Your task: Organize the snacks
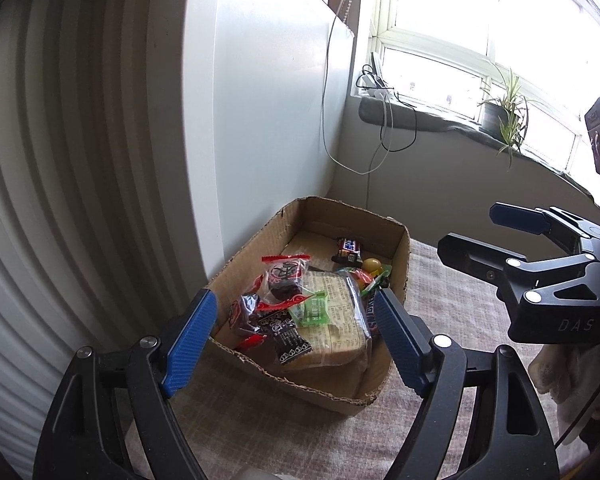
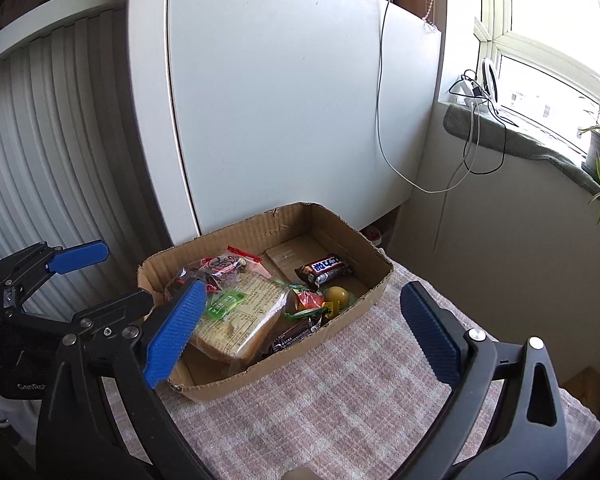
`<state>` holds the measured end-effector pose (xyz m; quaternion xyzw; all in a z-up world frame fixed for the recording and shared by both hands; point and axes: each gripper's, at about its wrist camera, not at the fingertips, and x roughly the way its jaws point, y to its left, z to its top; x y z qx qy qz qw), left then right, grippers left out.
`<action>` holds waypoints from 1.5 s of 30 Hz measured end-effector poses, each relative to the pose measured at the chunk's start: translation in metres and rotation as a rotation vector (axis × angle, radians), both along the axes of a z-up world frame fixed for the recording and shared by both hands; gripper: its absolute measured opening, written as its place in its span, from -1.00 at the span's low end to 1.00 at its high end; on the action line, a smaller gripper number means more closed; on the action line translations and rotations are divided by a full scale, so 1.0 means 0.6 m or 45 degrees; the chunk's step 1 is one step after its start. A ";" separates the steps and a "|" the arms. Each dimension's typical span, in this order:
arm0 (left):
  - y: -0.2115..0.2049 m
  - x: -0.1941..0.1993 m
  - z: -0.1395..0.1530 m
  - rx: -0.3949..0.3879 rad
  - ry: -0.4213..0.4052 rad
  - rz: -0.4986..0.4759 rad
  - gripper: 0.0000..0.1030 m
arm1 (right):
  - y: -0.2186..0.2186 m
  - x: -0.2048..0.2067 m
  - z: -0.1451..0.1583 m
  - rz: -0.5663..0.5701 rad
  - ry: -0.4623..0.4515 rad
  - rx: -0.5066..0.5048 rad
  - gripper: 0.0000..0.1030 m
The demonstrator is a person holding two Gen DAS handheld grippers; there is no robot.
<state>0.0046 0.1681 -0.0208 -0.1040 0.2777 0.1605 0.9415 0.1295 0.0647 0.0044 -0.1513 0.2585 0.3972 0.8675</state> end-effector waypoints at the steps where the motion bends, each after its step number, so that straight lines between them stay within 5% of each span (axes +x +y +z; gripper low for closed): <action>1: -0.002 -0.003 0.001 0.002 -0.003 0.001 0.57 | -0.004 -0.002 0.001 -0.009 -0.005 0.004 0.93; 17: -0.021 -0.035 0.005 0.003 0.016 0.053 0.57 | -0.071 -0.022 0.005 -0.107 0.023 0.065 0.94; 45: -0.048 -0.046 0.009 0.051 0.008 0.053 0.57 | -0.082 -0.045 0.008 -0.104 0.005 0.065 0.94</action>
